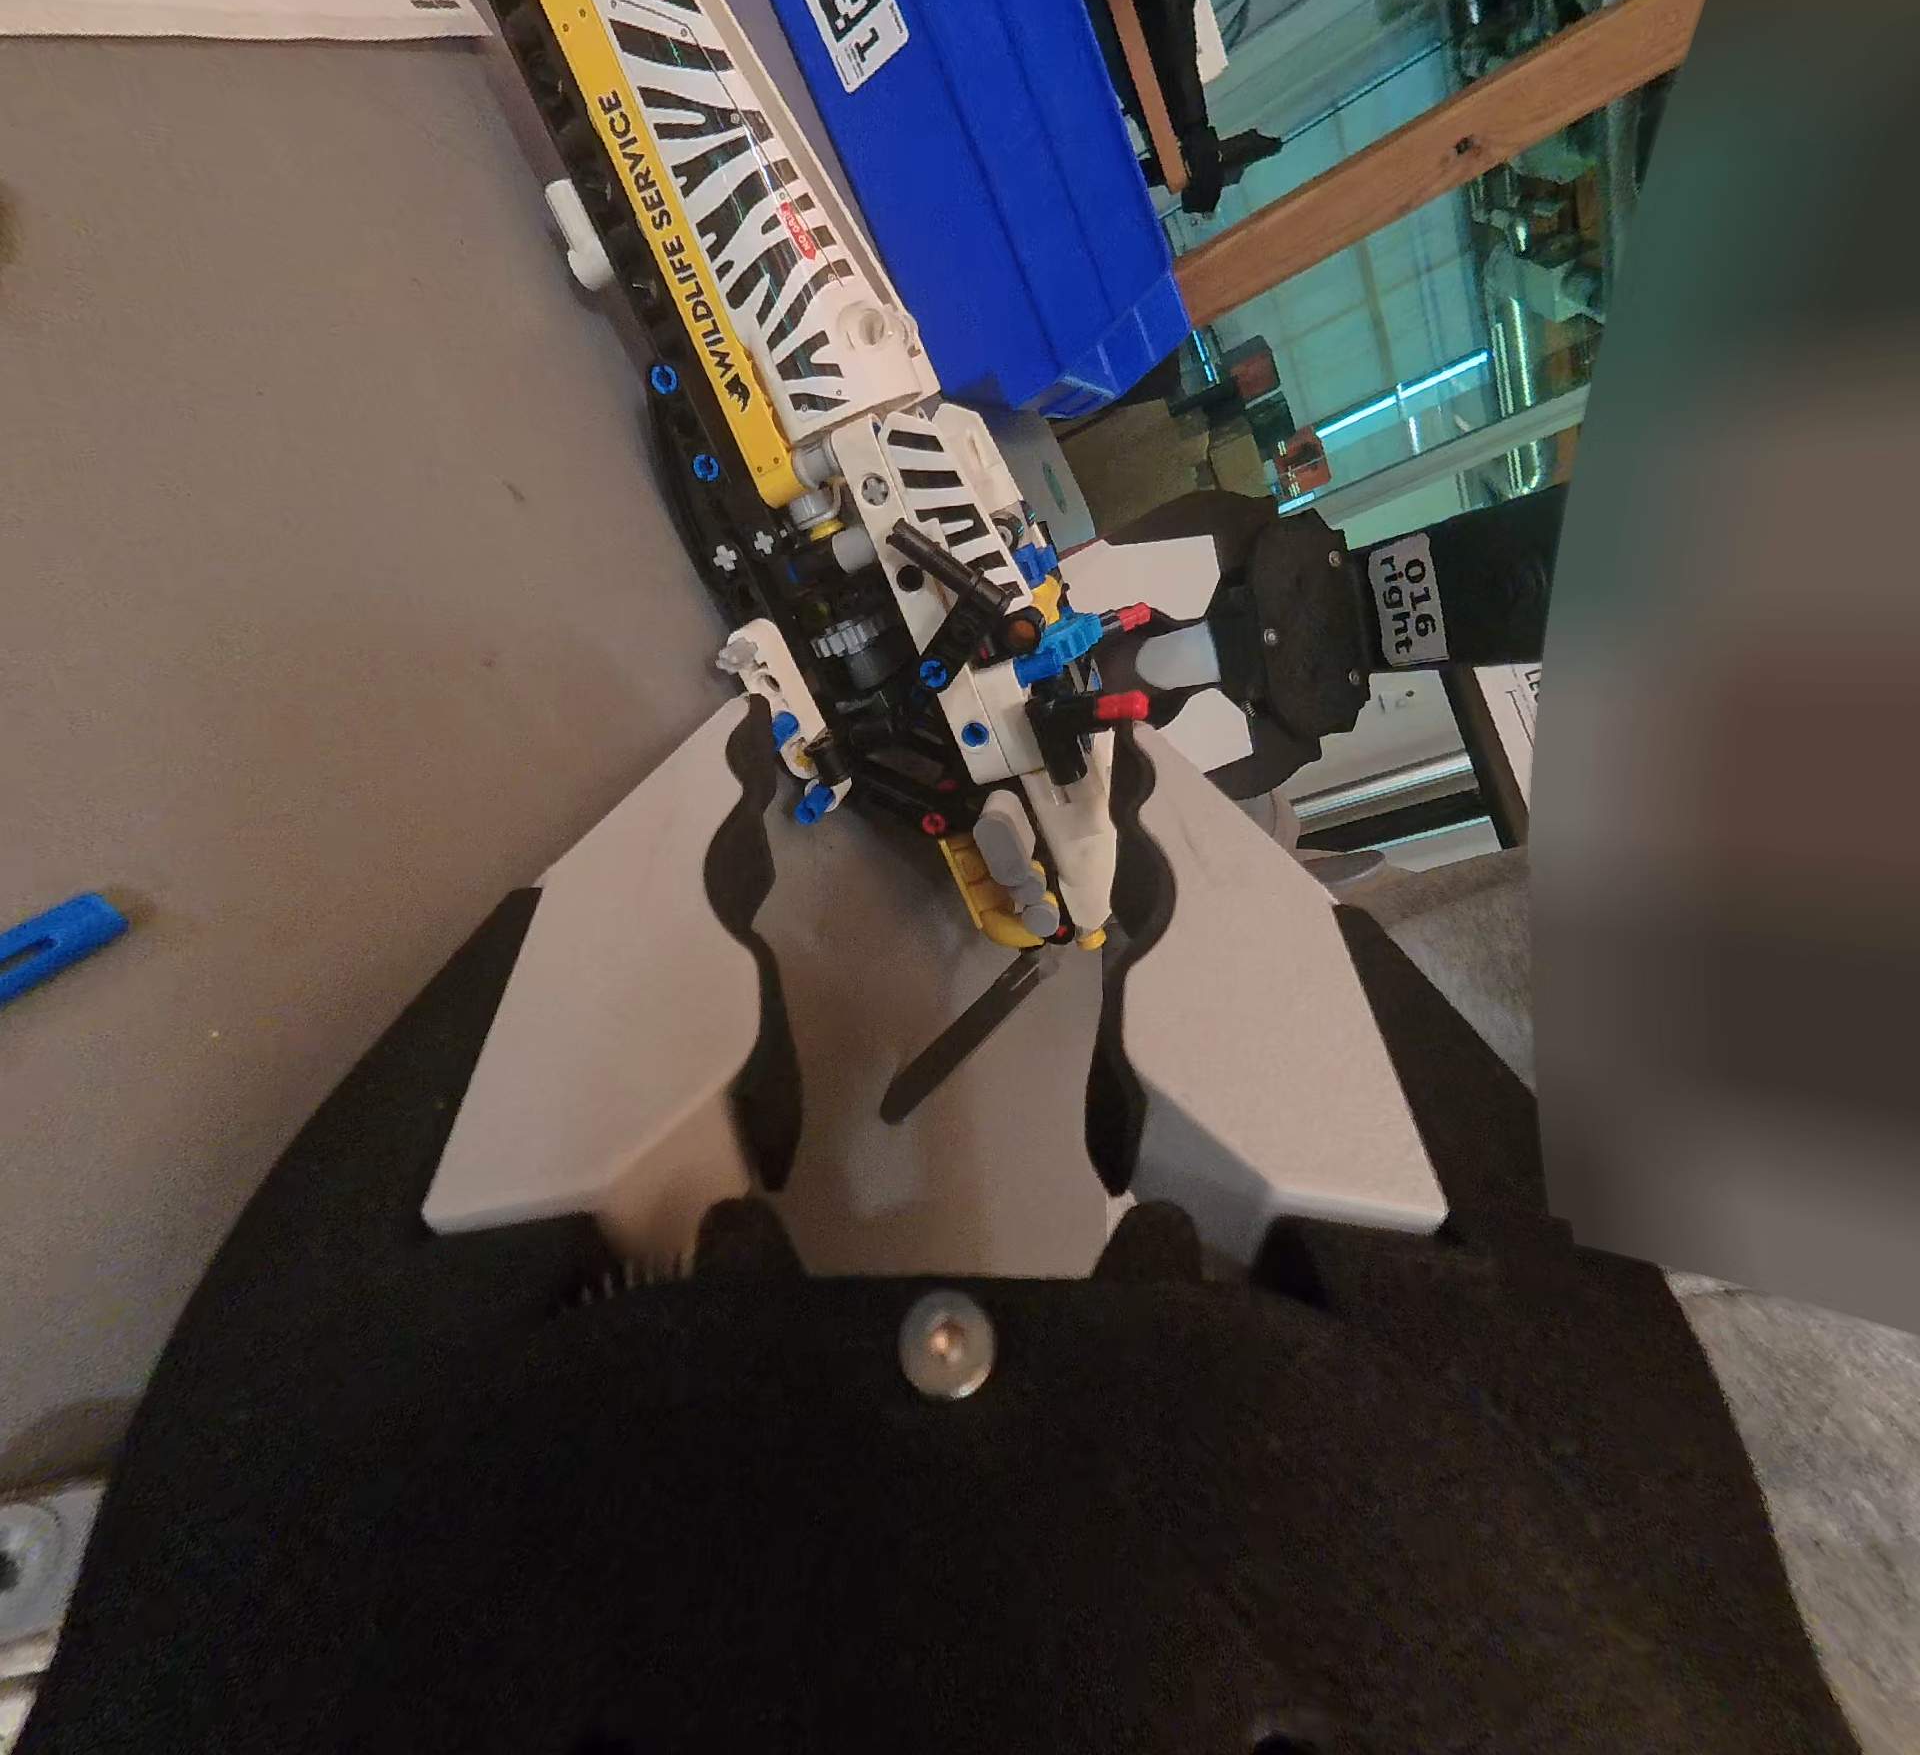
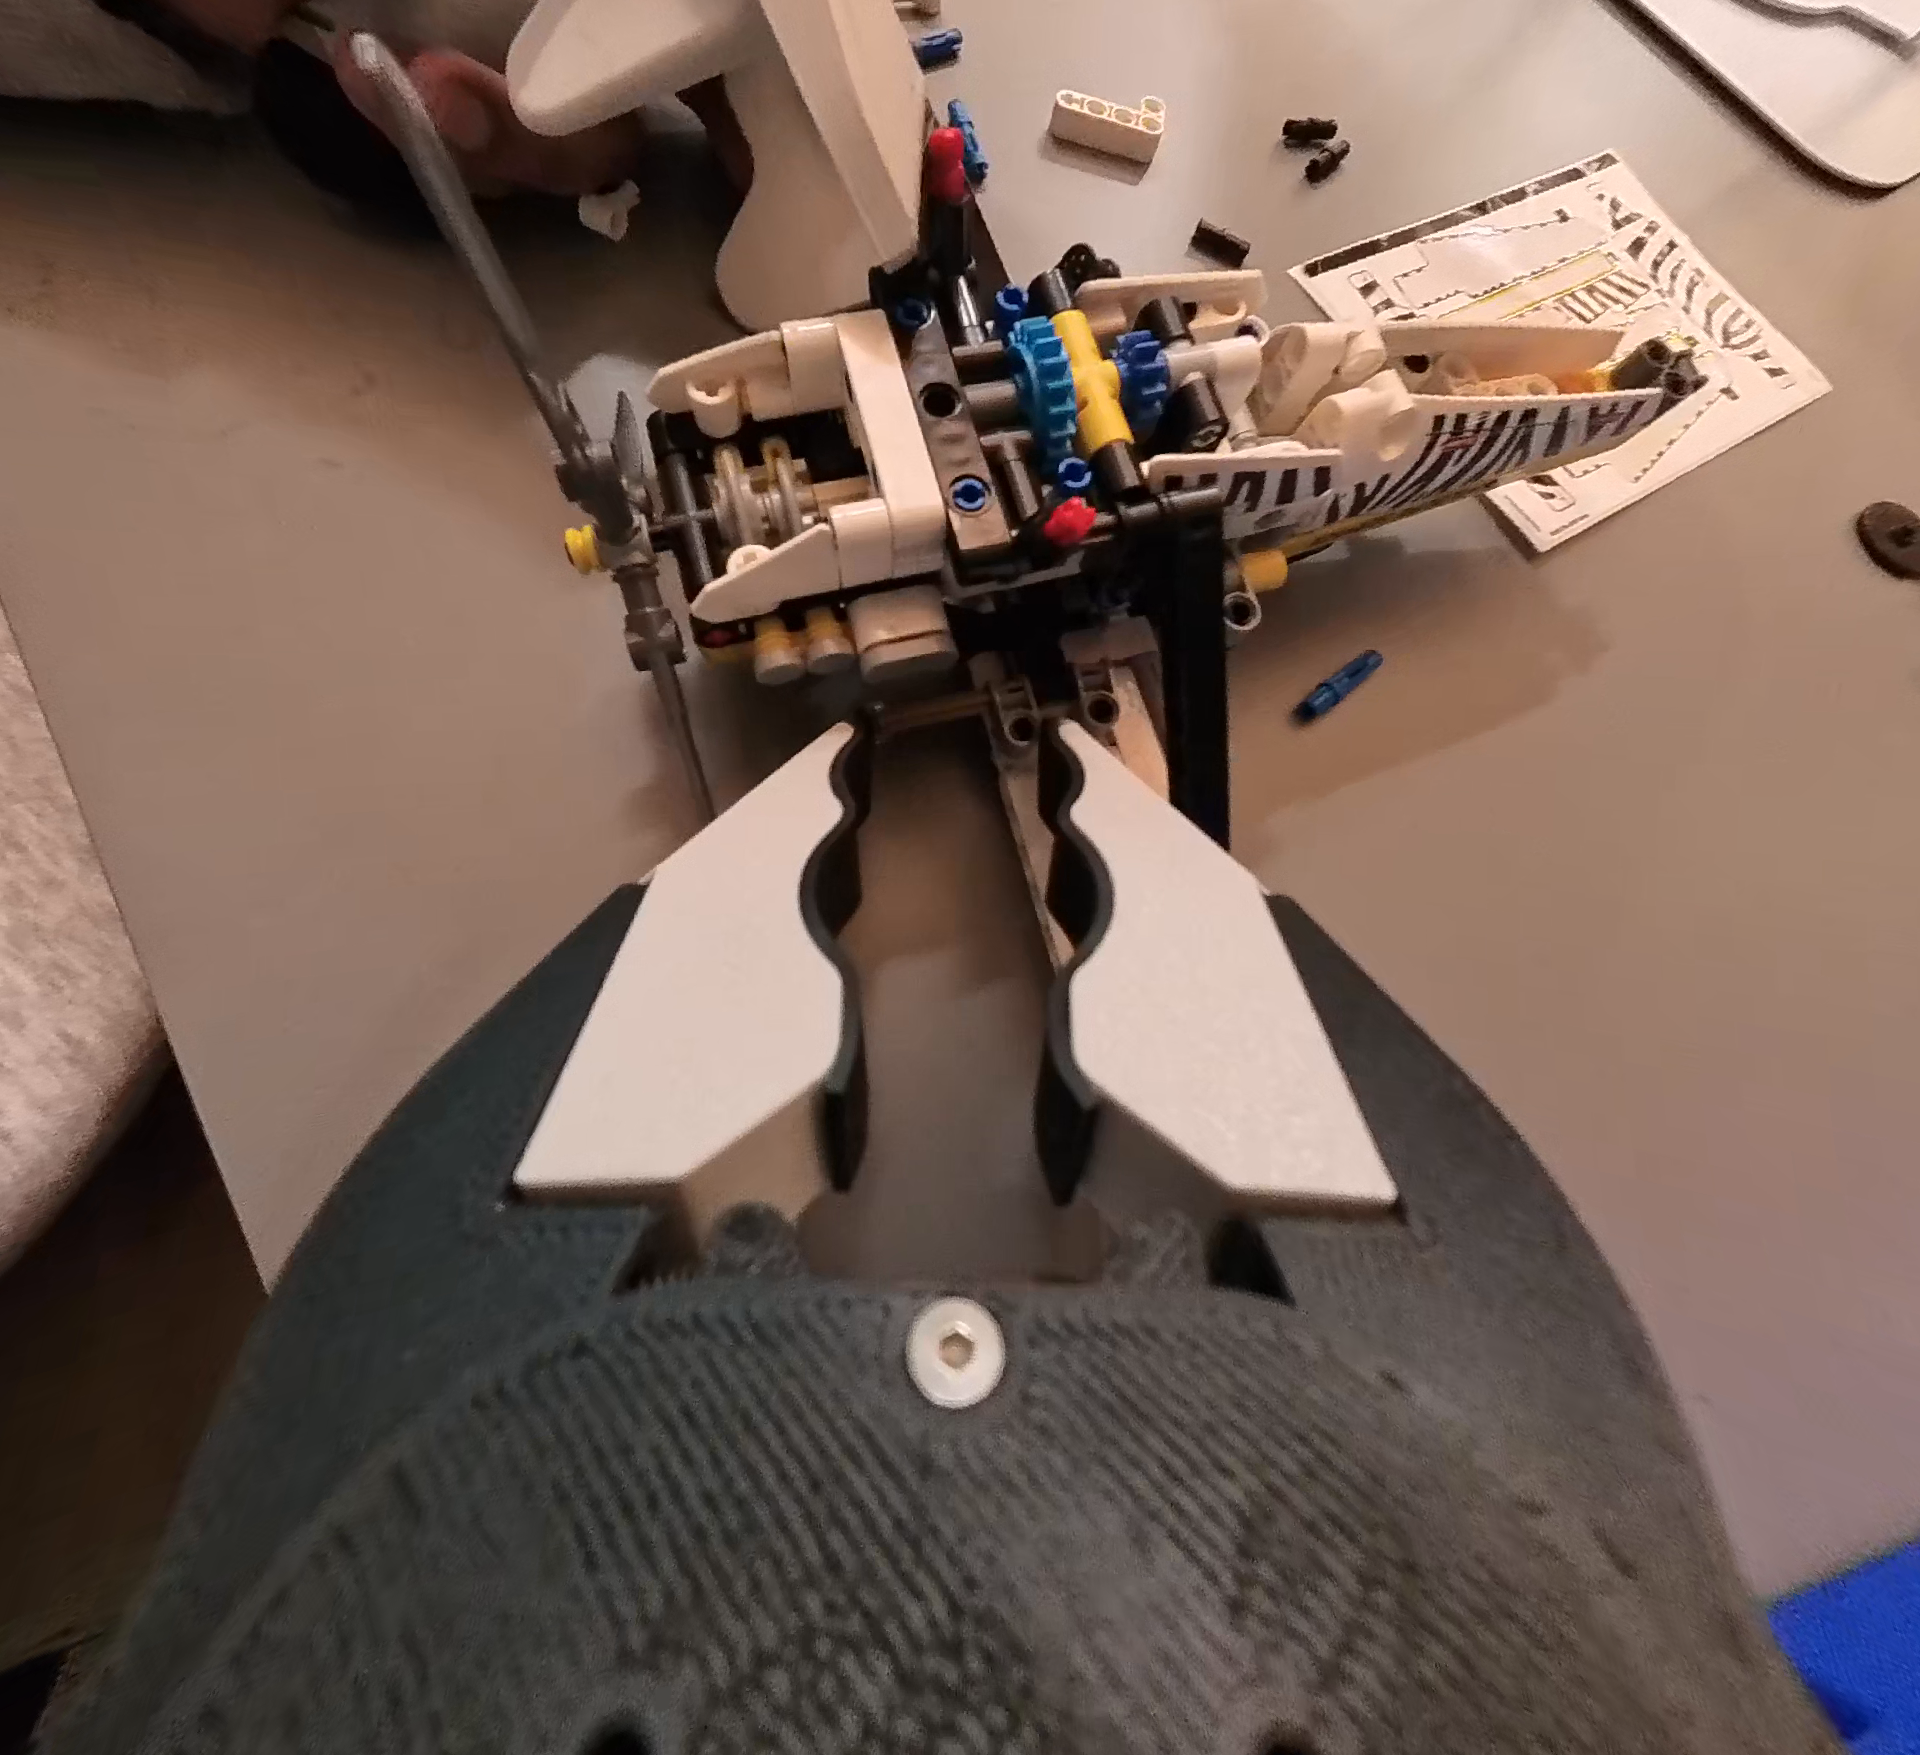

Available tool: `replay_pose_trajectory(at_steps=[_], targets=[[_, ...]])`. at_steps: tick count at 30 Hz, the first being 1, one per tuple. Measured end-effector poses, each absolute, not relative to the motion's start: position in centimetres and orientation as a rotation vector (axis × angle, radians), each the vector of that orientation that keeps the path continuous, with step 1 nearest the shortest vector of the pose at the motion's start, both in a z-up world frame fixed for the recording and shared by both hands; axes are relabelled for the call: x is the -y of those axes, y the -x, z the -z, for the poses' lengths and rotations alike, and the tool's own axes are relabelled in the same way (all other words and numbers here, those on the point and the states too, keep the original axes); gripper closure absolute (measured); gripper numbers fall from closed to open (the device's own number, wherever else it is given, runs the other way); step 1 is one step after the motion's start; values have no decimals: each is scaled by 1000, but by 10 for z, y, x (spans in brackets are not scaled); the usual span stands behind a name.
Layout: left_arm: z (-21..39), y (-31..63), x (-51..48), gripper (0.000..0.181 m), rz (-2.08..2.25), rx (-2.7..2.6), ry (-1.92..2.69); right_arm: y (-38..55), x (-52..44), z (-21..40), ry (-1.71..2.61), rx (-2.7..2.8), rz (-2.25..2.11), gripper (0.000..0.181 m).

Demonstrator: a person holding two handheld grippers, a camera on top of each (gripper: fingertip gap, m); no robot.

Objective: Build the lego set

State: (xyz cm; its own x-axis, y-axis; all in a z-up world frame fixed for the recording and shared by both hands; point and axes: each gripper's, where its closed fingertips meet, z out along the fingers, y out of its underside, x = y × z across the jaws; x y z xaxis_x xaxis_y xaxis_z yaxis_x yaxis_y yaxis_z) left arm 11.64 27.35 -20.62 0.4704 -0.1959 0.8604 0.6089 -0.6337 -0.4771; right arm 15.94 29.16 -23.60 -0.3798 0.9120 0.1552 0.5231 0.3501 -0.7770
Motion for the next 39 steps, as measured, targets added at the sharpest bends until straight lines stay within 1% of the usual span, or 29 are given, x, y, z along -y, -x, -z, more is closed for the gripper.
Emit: replay_pose_trajectory(at_steps=[29, 35, 37, 39], targets=[[207, -117, -273, 120, 1260, 343, 1914, -159, -292, 236, 1261, 2033, -877, 151], [207, -118, -273, 120, 1289, 339, 1921, -157, -294, 236, 1220, 2018, -816, 148], [207, -119, -272, 120, 1295, 334, 1924, -157, -295, 236, 1223, 2016, -812, 143], [207, -118, -272, 121, 1297, 337, 1921, -157, -295, 235, 1219, 2012, -824, 142]])
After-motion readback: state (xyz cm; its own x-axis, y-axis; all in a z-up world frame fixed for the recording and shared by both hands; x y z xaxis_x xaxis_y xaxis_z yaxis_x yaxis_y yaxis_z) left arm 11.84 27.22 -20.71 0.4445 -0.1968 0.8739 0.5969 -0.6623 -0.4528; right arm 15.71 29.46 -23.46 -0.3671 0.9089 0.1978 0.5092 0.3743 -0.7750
